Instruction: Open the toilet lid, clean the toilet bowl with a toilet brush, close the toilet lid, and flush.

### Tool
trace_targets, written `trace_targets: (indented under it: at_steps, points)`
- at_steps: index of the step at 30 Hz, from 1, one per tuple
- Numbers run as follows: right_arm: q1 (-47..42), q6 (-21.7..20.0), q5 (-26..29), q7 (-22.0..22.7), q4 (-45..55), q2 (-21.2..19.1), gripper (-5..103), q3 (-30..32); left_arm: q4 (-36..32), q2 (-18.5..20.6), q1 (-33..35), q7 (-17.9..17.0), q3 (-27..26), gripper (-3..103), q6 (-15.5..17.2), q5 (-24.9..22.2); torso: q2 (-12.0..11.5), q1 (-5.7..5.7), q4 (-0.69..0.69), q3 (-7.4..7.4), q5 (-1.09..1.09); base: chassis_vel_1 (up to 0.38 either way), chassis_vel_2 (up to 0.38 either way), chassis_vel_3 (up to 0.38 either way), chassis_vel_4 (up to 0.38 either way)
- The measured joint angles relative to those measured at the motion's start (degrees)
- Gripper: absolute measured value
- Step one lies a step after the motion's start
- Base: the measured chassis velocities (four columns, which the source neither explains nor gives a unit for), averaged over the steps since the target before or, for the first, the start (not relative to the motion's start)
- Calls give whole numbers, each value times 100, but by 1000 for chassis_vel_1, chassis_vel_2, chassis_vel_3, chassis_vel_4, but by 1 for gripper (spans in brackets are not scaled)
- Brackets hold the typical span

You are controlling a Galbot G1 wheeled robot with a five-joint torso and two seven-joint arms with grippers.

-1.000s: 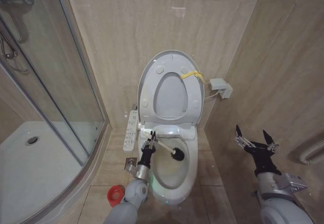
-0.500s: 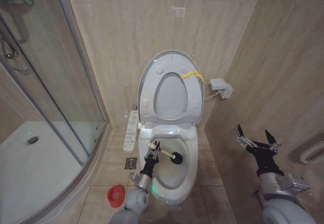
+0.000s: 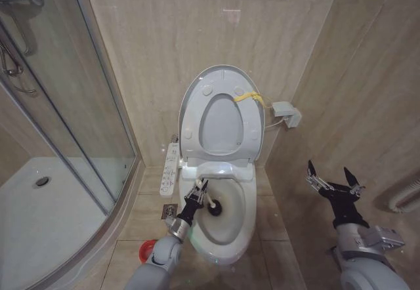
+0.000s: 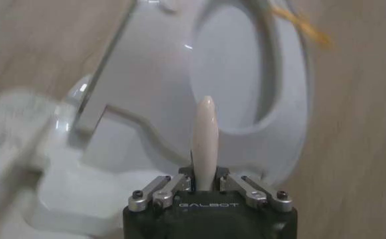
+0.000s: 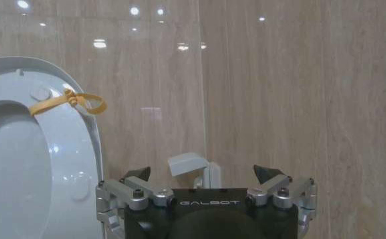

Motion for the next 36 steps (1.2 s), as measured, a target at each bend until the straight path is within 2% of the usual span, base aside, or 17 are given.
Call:
trace_targets:
  at_steps: [2, 4, 6, 7, 11, 12, 15, 18, 21, 24, 25, 26, 28, 30, 33, 34, 36]
  points:
    - [-19, 1, -8, 0, 5, 12, 100, 4, -145, -28, 7, -90, 48, 18, 146, -598, 0, 0, -2, 0, 1, 0, 0, 0, 0]
    - [-20, 2, -12, 2, 7, 14, 100, 7, -140, -44, -6, -123, 56, 18, 168, -637, 0, -1, -2, 0, 1, 0, 0, 0, 0]
    - [-18, 2, -15, 10, 17, 14, 100, 7, 141, -35, -85, -160, 50, 18, 121, 9, 0, 0, -1, 0, 0, 0, 0, 0, 0]
    - [-18, 2, -15, 10, 17, 14, 100, 7, 141, -35, -85, -160, 50, 18, 121, 9, 0, 0, -1, 0, 0, 0, 0, 0, 0]
    - [-18, 0, -22, 16, 36, 20, 100, 5, 587, 18, -191, -181, -20, 18, -33, 1271, 0, 0, 1, 0, 0, 0, 0, 0, 0]
    - [-18, 0, -22, 16, 36, 20, 100, 5, 587, 18, -191, -181, -20, 18, -33, 1271, 0, 0, 1, 0, 0, 0, 0, 0, 0]
    - [-41, 0, -27, 18, 48, 33, 100, 5, 954, -14, -339, -176, -152, 18, -188, 2354, -1, 0, 0, 0, 0, 0, 0, 0, 0]
    - [-52, -1, -27, 21, 52, 42, 100, 6, 1088, -51, -447, -229, -218, 18, -262, 2791, -1, 1, -2, 0, 0, 0, 0, 0, 0]
    - [-56, -1, -28, 22, 52, 50, 100, 8, 1098, -52, -506, -280, -189, 18, -282, 2635, -1, 1, -2, 0, -1, 0, 0, 0, 0]
    - [-44, -4, -28, 27, 52, 66, 100, 8, 521, 84, -425, -333, 81, 18, -41, 760, -1, 1, 1, 0, 0, 0, 0, 0, 0]
    - [-44, -4, -28, 27, 52, 66, 100, 8, 521, 84, -425, -333, 81, 18, -41, 760, -1, 1, 1, 0, 0, 0, 0, 0, 0]
    - [-34, -5, -28, 27, 51, 71, 100, 6, 250, 131, -361, -388, 136, 18, 92, 170, -1, 0, 0, 0, 1, 0, 0, 0, 0]
    - [-17, -7, -27, 28, 48, 79, 100, 0, -215, 258, -241, -502, 162, 18, 204, -401, -1, 1, -2, 0, -1, 0, 0, 0, 0]
    - [-10, -7, -20, 29, 48, 81, 100, 0, -485, 402, -149, -540, 102, 18, 194, -282, 0, 0, -3, 0, -1, 0, 0, 0, 0]
    - [15, -6, -11, 21, 47, 95, 100, -10, -926, 865, 88, -328, -204, 18, -32, 745, 0, 0, -1, 0, -3, 0, 0, 0, 0]
    - [15, -6, -11, 21, 47, 95, 100, -10, -926, 865, 88, -328, -204, 18, -32, 745, 0, 0, -1, 0, -3, 0, 0, 0, 0]
    - [69, -4, -15, 7, 26, 138, 100, -71, -1347, 1355, 405, -171, -442, 18, -124, 1011, 0, 0, 1, 0, 0, 0, 0, 0, 0]
